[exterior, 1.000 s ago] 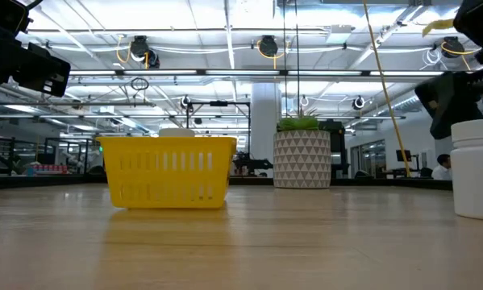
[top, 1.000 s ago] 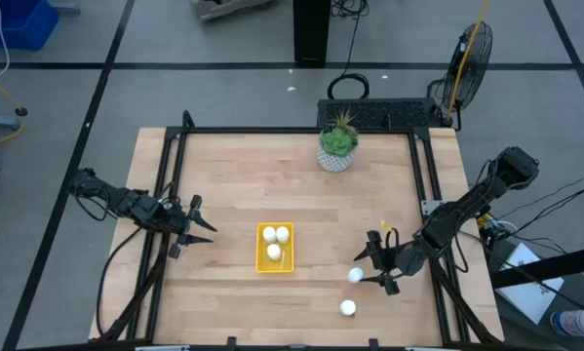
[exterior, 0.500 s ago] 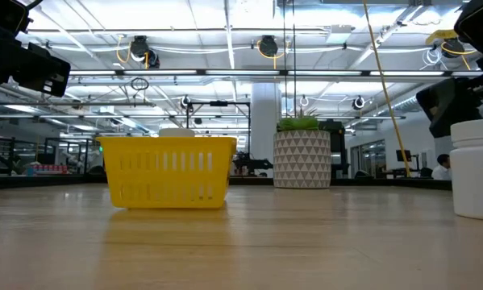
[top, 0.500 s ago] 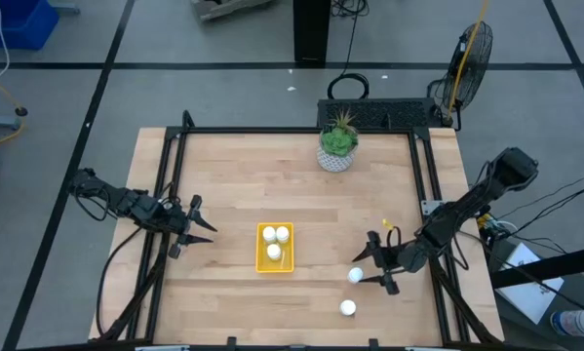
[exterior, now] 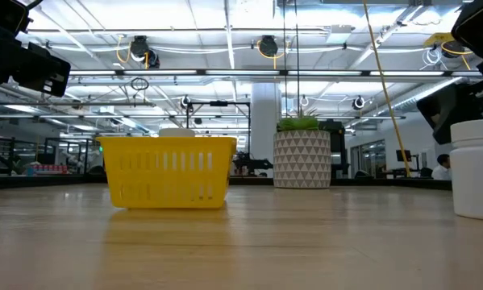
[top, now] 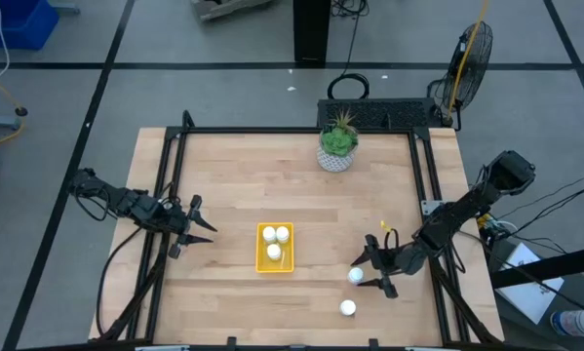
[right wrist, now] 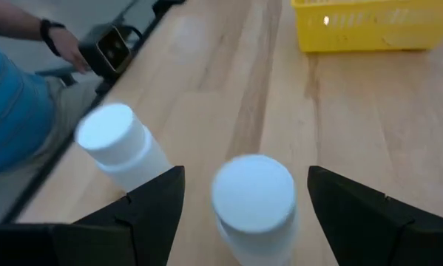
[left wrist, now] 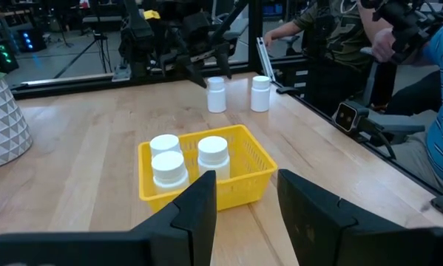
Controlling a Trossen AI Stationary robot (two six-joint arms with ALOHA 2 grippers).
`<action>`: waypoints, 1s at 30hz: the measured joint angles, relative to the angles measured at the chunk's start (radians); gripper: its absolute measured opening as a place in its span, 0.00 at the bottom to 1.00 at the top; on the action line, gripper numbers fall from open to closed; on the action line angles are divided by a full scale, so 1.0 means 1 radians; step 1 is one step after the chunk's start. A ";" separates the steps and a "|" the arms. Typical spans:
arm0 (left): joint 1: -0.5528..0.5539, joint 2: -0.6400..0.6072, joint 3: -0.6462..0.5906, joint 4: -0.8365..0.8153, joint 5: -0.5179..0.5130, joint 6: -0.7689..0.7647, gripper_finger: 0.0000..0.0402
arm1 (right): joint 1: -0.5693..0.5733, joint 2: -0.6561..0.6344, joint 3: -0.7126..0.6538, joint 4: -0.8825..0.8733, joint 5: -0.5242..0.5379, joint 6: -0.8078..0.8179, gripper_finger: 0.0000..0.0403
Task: Pick and place pill bottles into a basket
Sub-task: Put the white pill bottle into the yellow basket
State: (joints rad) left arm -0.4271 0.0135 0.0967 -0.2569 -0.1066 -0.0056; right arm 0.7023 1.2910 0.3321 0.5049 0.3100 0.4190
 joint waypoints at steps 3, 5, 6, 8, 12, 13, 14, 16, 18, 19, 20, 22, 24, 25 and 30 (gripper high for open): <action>0.000 0.000 0.000 0.000 0.000 0.000 0.37 | 0.000 0.000 0.001 0.016 -0.002 0.013 0.69; 0.000 0.000 0.000 0.000 0.000 -0.001 0.37 | 0.000 0.000 0.001 0.015 -0.001 0.015 0.69; 0.000 0.000 0.000 0.000 0.000 -0.001 0.37 | 0.000 0.000 0.001 0.015 -0.001 0.015 0.69; 0.000 0.000 0.000 0.000 0.000 0.000 0.37 | 0.000 0.000 0.001 0.015 -0.001 0.016 0.69; 0.000 0.000 0.000 0.000 0.000 -0.001 0.37 | 0.000 0.000 0.001 0.011 0.000 0.004 0.69; 0.000 0.000 0.000 0.000 0.000 0.000 0.37 | 0.000 0.000 0.001 0.006 0.000 -0.004 0.69; 0.000 0.000 0.000 0.000 0.000 0.000 0.37 | 0.000 0.000 0.001 -0.001 0.000 -0.012 0.69; 0.000 0.000 0.000 0.000 0.000 -0.001 0.37 | 0.000 0.000 0.001 -0.012 0.007 -0.024 0.69; 0.000 0.000 0.000 0.000 0.000 0.000 0.37 | 0.000 0.000 0.001 -0.012 0.025 -0.040 0.69; 0.000 0.000 0.000 0.000 0.000 0.000 0.37 | 0.000 0.000 0.001 -0.009 0.027 -0.048 0.69; 0.000 0.000 0.000 0.000 0.000 0.000 0.37 | 0.000 0.000 0.001 -0.008 0.027 -0.056 0.69; 0.000 0.000 0.000 0.000 0.000 0.000 0.37 | 0.000 0.000 0.001 -0.007 0.028 -0.064 0.69; 0.000 0.000 0.000 0.000 0.000 0.000 0.37 | 0.000 0.000 0.001 -0.007 0.028 -0.064 0.69; 0.000 0.000 0.000 0.000 0.000 0.000 0.37 | 0.000 0.000 0.001 -0.007 0.028 -0.064 0.69; 0.000 0.000 0.000 0.000 0.000 0.000 0.37 | 0.001 0.001 0.004 0.000 0.028 -0.065 0.69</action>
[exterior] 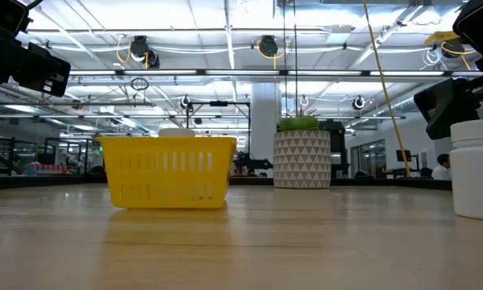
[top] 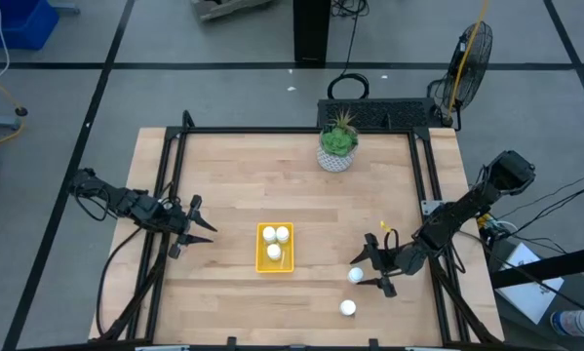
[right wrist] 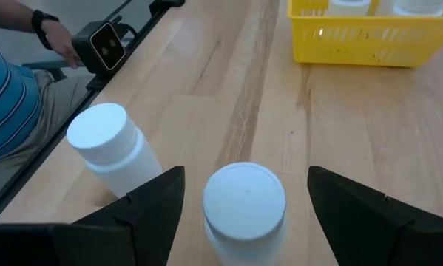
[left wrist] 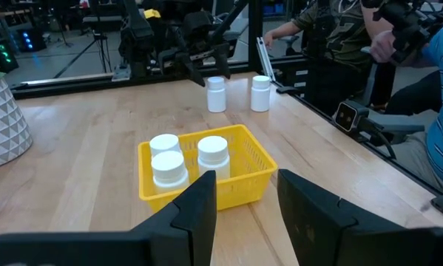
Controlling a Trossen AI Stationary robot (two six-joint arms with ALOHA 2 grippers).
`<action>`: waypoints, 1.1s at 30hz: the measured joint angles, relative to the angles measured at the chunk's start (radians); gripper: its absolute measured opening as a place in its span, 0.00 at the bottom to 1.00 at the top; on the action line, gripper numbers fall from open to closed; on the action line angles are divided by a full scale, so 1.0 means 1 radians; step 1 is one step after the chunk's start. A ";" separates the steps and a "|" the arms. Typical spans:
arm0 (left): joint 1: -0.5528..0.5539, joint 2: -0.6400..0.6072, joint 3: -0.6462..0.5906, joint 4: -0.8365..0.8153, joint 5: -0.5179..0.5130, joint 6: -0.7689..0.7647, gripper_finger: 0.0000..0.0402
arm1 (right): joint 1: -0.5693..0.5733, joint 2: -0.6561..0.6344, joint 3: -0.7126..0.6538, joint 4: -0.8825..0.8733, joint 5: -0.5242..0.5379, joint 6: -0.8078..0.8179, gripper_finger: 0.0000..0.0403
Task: Pick and place pill bottles into a basket
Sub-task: Put the white pill bottle into the yellow basket
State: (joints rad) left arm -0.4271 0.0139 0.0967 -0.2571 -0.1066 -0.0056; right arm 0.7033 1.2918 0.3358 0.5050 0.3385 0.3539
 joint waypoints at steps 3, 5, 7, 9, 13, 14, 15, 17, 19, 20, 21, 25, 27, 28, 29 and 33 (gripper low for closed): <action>0.000 0.000 0.000 0.000 0.000 0.000 0.37 | 0.011 0.025 0.020 0.000 0.001 -0.024 0.69; 0.000 0.000 0.000 0.000 0.000 0.000 0.37 | 0.014 0.054 0.038 0.002 0.000 -0.030 0.69; 0.000 0.000 0.000 0.000 0.000 -0.001 0.37 | 0.013 0.076 0.046 -0.006 0.000 -0.029 0.69; 0.000 0.000 0.000 0.000 0.000 0.000 0.37 | 0.013 0.089 0.047 -0.010 0.001 -0.024 0.69; 0.000 0.000 0.000 0.006 0.000 0.000 0.37 | 0.012 0.091 0.047 -0.012 0.000 -0.022 0.69; 0.000 0.000 0.000 0.006 0.000 0.000 0.37 | 0.012 0.091 0.047 -0.012 0.001 -0.022 0.69; 0.000 0.000 0.000 0.006 0.000 0.000 0.37 | 0.012 0.091 0.047 -0.012 0.000 -0.021 0.69; 0.000 0.000 0.000 0.006 0.000 -0.001 0.37 | 0.012 0.091 0.047 -0.012 0.000 -0.006 0.69; 0.000 0.000 0.000 0.007 0.000 0.000 0.37 | 0.012 0.091 0.047 -0.020 -0.002 0.002 0.69; 0.000 0.000 0.000 0.007 0.000 0.000 0.37 | 0.013 0.091 0.047 -0.024 -0.002 0.003 0.69; 0.000 0.000 0.000 0.006 0.000 0.000 0.37 | 0.014 0.091 0.047 -0.028 -0.002 0.004 0.69; 0.000 0.000 0.000 0.007 0.000 0.000 0.37 | 0.015 0.089 0.047 -0.032 -0.003 0.001 0.69; 0.000 0.000 0.000 0.007 0.000 -0.001 0.37 | 0.015 0.085 0.047 -0.039 -0.003 0.003 0.69; 0.000 0.000 0.000 0.007 0.000 -0.001 0.37 | 0.015 0.081 0.047 -0.047 -0.003 0.005 0.69; 0.000 0.000 0.000 0.007 0.000 0.000 0.37 | 0.015 0.073 0.047 -0.058 -0.004 0.007 0.69; 0.000 0.000 0.000 0.007 0.000 -0.001 0.37 | 0.015 0.025 0.047 -0.115 -0.010 0.027 0.69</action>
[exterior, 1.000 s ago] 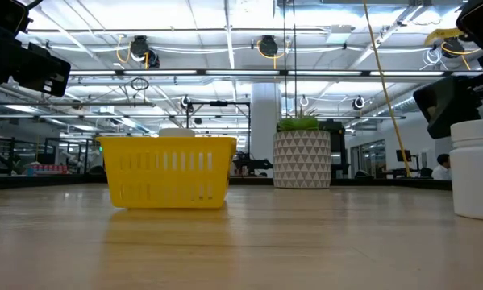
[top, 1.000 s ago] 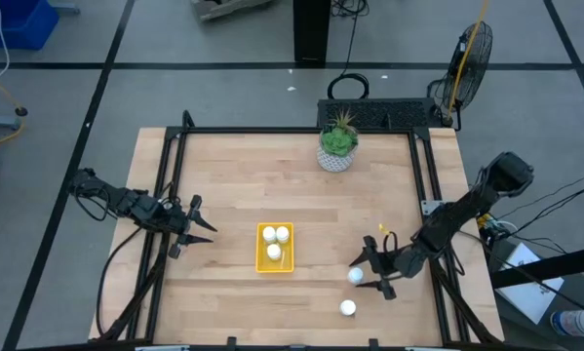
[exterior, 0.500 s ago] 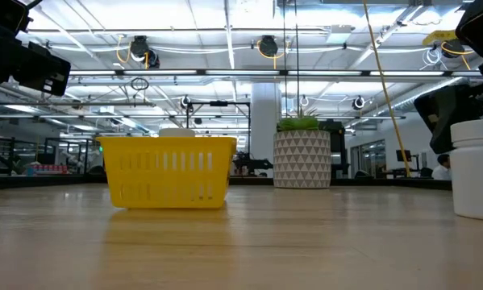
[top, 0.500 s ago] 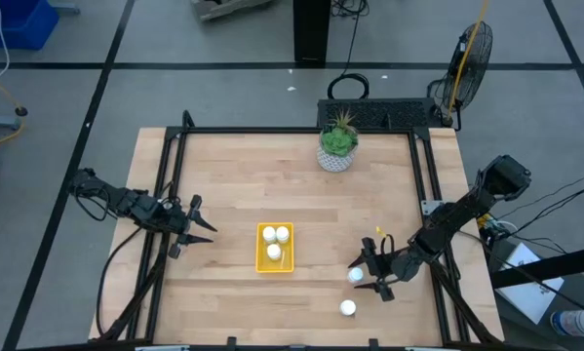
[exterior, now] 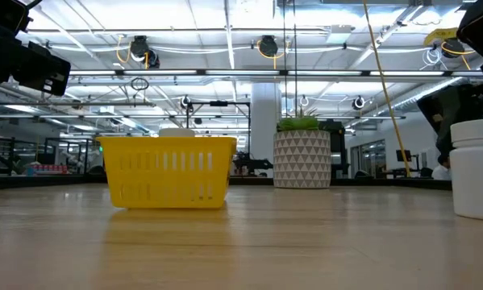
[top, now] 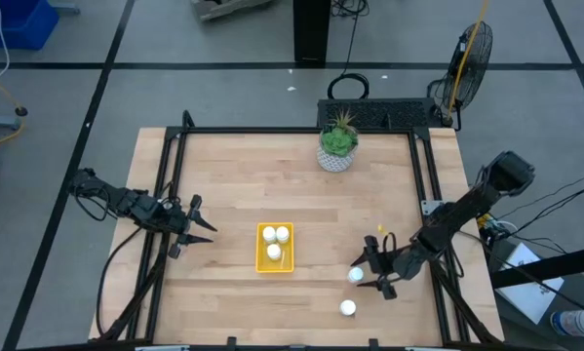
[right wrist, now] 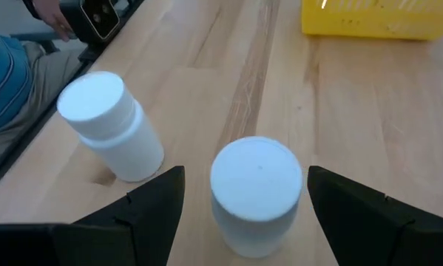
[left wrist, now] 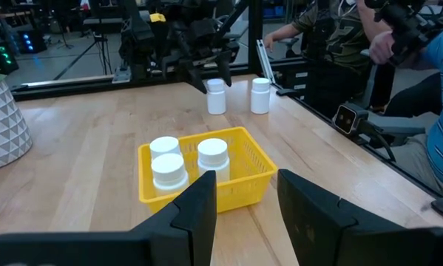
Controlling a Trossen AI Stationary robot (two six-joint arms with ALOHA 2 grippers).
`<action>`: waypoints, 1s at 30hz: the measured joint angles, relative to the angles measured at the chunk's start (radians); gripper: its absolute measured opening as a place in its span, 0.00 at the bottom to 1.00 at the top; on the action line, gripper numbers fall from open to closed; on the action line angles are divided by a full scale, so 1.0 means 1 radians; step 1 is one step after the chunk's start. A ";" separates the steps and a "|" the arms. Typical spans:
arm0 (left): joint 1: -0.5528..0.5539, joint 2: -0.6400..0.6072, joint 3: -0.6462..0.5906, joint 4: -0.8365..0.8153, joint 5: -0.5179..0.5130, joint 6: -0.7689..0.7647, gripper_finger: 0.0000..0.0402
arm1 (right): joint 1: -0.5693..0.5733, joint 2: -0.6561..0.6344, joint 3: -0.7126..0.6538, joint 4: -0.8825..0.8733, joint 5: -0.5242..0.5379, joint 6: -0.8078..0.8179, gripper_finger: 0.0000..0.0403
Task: Pick and place pill bottles into a basket
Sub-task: Put the white pill bottle into the yellow basket
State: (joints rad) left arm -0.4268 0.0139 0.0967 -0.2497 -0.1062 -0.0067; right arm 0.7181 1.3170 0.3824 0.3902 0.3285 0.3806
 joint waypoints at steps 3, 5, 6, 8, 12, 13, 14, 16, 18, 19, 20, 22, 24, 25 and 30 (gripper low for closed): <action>0.000 0.000 0.000 0.000 0.000 0.001 0.37 | 0.000 -0.022 0.000 0.001 0.008 0.000 0.69; 0.000 0.000 0.000 0.000 0.000 0.000 0.37 | 0.000 -0.022 0.001 -0.002 0.008 0.000 0.68; 0.000 0.000 0.000 0.000 0.000 0.001 0.37 | 0.000 -0.022 0.000 -0.003 0.007 0.000 0.68; 0.000 0.000 0.000 0.000 0.000 0.001 0.37 | 0.000 -0.022 0.001 -0.003 0.007 0.000 0.66; 0.000 0.000 0.000 0.000 0.000 0.001 0.37 | 0.000 -0.021 0.001 -0.002 0.007 0.000 0.60; 0.000 0.000 0.000 0.000 0.000 0.001 0.37 | 0.000 -0.021 0.001 -0.004 0.007 0.000 0.58; 0.000 0.000 0.000 0.000 0.000 0.000 0.37 | 0.000 -0.022 0.001 -0.007 0.006 0.000 0.55; 0.000 0.000 0.000 0.000 0.000 0.002 0.37 | 0.000 -0.021 0.001 -0.010 0.001 0.000 0.51; 0.000 0.000 0.000 0.000 0.000 0.002 0.37 | 0.000 -0.021 0.001 -0.009 -0.018 0.000 0.47; 0.000 0.000 0.000 0.000 0.000 0.002 0.37 | 0.000 -0.021 0.001 -0.009 -0.019 0.000 0.44; 0.000 0.000 0.000 0.000 0.000 0.002 0.37 | 0.000 -0.021 0.001 -0.008 -0.020 0.000 0.42; 0.000 0.000 0.000 0.000 0.000 0.001 0.37 | 0.000 -0.021 0.001 -0.007 -0.019 -0.001 0.38; 0.000 0.000 0.000 0.000 0.000 0.000 0.37 | -0.001 -0.021 0.001 -0.005 -0.019 -0.003 0.37; 0.000 0.000 0.000 0.000 0.000 0.001 0.37 | -0.004 -0.021 0.001 -0.002 -0.019 -0.008 0.37; 0.000 0.000 0.000 0.000 0.000 0.001 0.37 | -0.037 -0.021 0.005 0.075 -0.019 -0.064 0.37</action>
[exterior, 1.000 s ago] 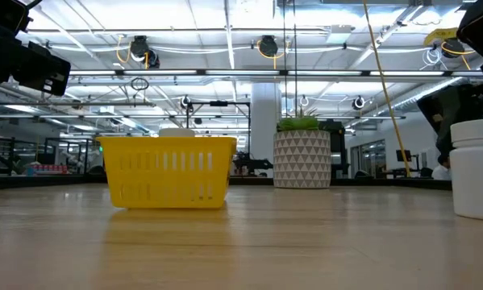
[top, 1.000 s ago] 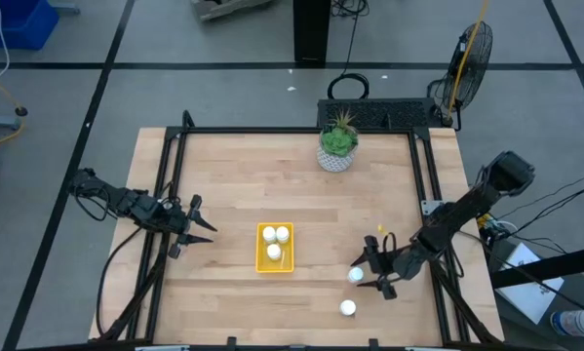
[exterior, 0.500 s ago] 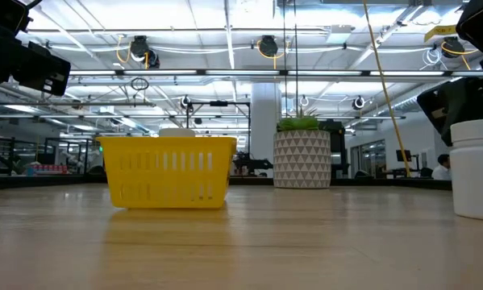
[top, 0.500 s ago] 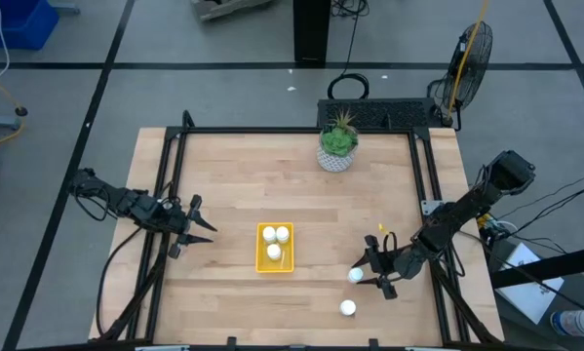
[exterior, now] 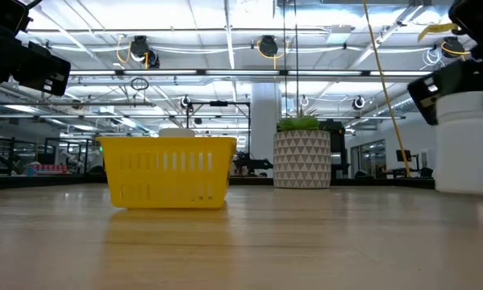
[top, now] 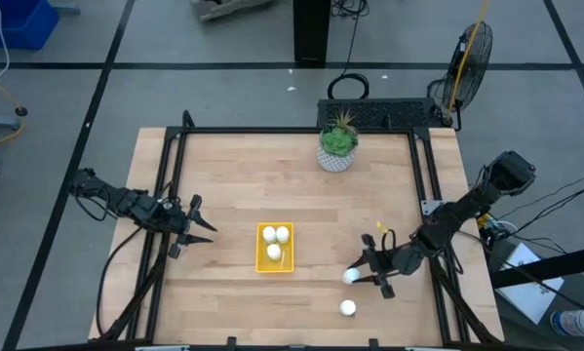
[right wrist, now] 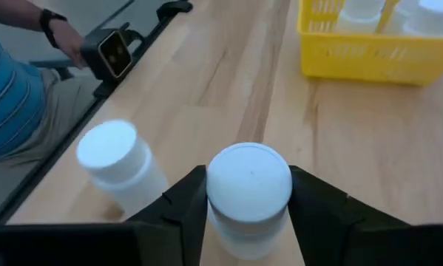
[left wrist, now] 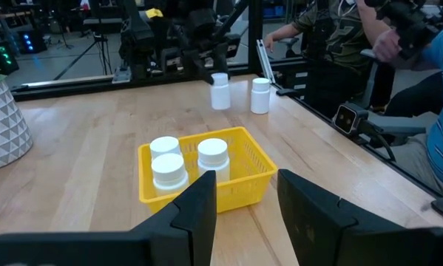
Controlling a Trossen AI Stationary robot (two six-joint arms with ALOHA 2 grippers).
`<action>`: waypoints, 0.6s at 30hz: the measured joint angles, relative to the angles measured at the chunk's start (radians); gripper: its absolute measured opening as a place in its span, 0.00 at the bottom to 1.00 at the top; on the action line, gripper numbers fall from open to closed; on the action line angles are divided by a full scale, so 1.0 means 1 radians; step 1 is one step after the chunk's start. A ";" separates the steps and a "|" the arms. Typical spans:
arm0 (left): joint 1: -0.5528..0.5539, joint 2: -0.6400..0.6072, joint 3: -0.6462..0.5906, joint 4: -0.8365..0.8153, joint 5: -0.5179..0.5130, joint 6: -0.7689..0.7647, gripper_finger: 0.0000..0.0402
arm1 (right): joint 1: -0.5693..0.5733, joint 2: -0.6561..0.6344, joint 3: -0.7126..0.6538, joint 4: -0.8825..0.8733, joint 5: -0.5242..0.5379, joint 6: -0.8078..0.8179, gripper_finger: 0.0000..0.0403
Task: Pick and place pill bottles into a basket
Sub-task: Put the white pill bottle into the yellow basket
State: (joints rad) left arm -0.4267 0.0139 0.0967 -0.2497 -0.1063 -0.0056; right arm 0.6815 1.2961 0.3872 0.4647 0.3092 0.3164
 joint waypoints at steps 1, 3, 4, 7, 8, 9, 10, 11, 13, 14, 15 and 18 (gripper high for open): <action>0.000 0.000 0.000 0.000 0.000 0.000 0.37 | -0.008 0.000 0.008 -0.005 -0.002 -0.012 0.37; 0.000 0.000 0.000 0.000 0.000 -0.001 0.37 | -0.029 0.000 0.028 -0.025 -0.027 -0.039 0.38; 0.000 0.000 0.000 0.000 0.000 -0.001 0.37 | -0.040 0.000 0.042 -0.042 -0.032 -0.047 0.38; 0.000 0.000 0.000 0.000 0.000 0.000 0.37 | -0.081 0.000 0.087 -0.099 -0.069 -0.072 0.37; 0.000 0.000 0.000 0.000 0.000 0.000 0.37 | -0.094 0.000 0.103 -0.114 -0.080 -0.086 0.37; 0.000 0.000 0.000 0.000 0.000 -0.001 0.37 | -0.107 0.000 0.118 -0.124 -0.097 -0.103 0.37; 0.000 0.000 0.000 0.000 0.000 0.000 0.37 | -0.122 0.000 0.133 -0.135 -0.113 -0.120 0.37; 0.000 0.000 0.000 0.000 0.000 0.000 0.37 | -0.138 0.000 0.150 -0.148 -0.131 -0.135 0.37; 0.000 0.000 0.000 0.000 0.000 0.000 0.37 | -0.169 0.000 0.180 -0.183 -0.165 -0.161 0.38; 0.000 0.000 0.000 0.000 0.000 -0.001 0.37 | -0.185 0.000 0.196 -0.201 -0.184 -0.173 0.38; 0.000 0.000 0.000 0.000 0.000 0.000 0.37 | -0.200 0.000 0.212 -0.219 -0.200 -0.184 0.38; 0.000 0.000 0.000 0.000 0.000 0.000 0.37 | -0.246 0.000 0.251 -0.253 -0.239 -0.216 0.37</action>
State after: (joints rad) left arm -0.4271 0.0139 0.0967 -0.2497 -0.1065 -0.0060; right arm 0.4359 1.2961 0.6385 0.2121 0.0703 0.1002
